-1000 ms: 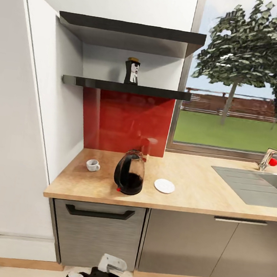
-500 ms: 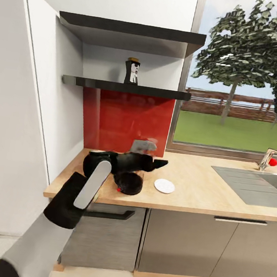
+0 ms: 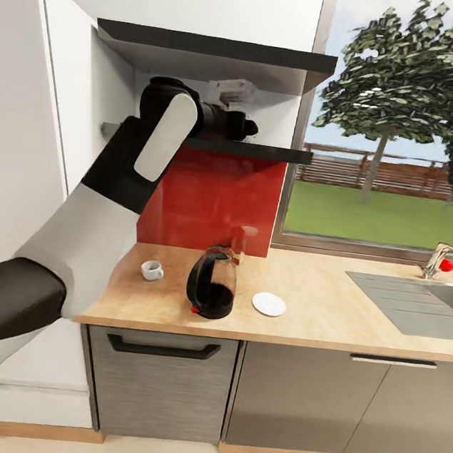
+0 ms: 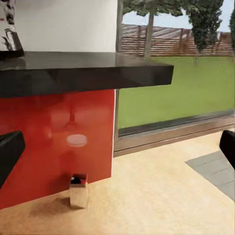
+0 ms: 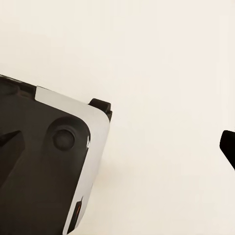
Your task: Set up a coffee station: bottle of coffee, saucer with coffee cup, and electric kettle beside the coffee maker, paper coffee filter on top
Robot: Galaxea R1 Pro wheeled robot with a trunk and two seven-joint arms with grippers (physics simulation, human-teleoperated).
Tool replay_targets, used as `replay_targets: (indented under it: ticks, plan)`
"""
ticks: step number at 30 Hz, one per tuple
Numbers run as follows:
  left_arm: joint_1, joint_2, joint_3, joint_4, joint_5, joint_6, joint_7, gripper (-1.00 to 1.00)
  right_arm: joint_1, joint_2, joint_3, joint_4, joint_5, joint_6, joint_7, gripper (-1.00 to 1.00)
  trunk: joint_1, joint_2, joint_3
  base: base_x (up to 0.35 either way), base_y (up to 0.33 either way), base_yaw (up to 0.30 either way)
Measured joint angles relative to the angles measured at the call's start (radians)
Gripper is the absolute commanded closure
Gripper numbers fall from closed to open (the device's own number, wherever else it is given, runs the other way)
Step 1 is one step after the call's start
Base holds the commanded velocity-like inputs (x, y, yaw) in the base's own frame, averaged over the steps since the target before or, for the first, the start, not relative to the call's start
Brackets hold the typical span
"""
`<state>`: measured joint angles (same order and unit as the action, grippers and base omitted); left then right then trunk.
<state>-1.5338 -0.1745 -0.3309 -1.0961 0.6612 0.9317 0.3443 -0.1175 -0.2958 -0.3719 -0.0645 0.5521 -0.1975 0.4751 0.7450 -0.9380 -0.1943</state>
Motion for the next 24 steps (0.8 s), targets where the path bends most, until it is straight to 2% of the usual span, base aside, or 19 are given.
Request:
replay_targets:
  ticks: [1,5,7,9,10,13,15,17,18,24]
  plan:
    - [-0.004,0.000,0.001,-0.033,0.000,0.000,0.043,-1.00,0.000,0.000,0.000,0.000,0.000,0.000,0.000,-1.00,0.000,0.000,0.000,0.000,0.000,0.000]
    - [-0.007,0.000,0.001,-0.051,-0.004,0.000,0.082,-1.00,0.000,0.000,0.000,0.000,0.000,0.000,0.000,-1.00,0.000,0.000,0.000,0.000,0.000,0.000]
    - [-0.007,0.000,-0.003,-0.046,-0.006,0.000,0.161,-1.00,0.000,0.000,0.000,0.000,0.000,0.000,0.000,-1.00,0.000,0.000,0.000,0.000,0.000,0.000]
    - [-0.007,0.000,-0.014,-0.044,-0.007,-0.001,0.280,-1.00,0.000,0.000,0.000,0.000,0.000,0.000,0.000,-1.00,0.000,0.000,0.000,0.000,0.000,0.000]
    - [-0.008,0.000,-0.025,-0.043,-0.007,-0.002,0.317,-1.00,0.000,0.000,0.000,0.000,0.000,0.000,0.000,-1.00,0.000,0.000,0.000,0.000,0.000,0.000]
    - [-0.008,0.000,-0.055,-0.040,-0.006,-0.003,0.356,-1.00,0.000,0.000,0.000,0.001,0.003,0.000,0.000,-1.00,0.000,0.000,0.000,0.036,0.000,0.000]
    - [-0.007,0.000,-0.071,-0.036,-0.007,-0.004,0.373,-1.00,0.000,0.000,0.000,0.001,0.019,0.000,0.000,-1.00,0.000,0.000,0.000,0.186,0.000,0.000]
    - [-0.008,0.000,-0.078,-0.033,-0.007,-0.005,0.384,-1.00,0.000,0.002,0.000,0.003,0.054,0.000,0.000,-1.00,0.000,0.000,0.000,0.171,0.000,0.000]
    - [-0.008,0.000,-0.081,-0.032,-0.007,-0.006,0.390,-1.00,0.001,0.005,0.000,0.007,0.107,0.000,0.000,-1.00,0.000,0.000,0.000,0.233,0.000,0.000]
    - [-0.007,0.000,-0.083,-0.036,-0.007,-0.006,0.392,-1.00,0.001,0.006,-0.001,0.021,0.131,-0.002,-0.001,-1.00,-0.001,0.000,0.000,0.294,0.000,0.000]
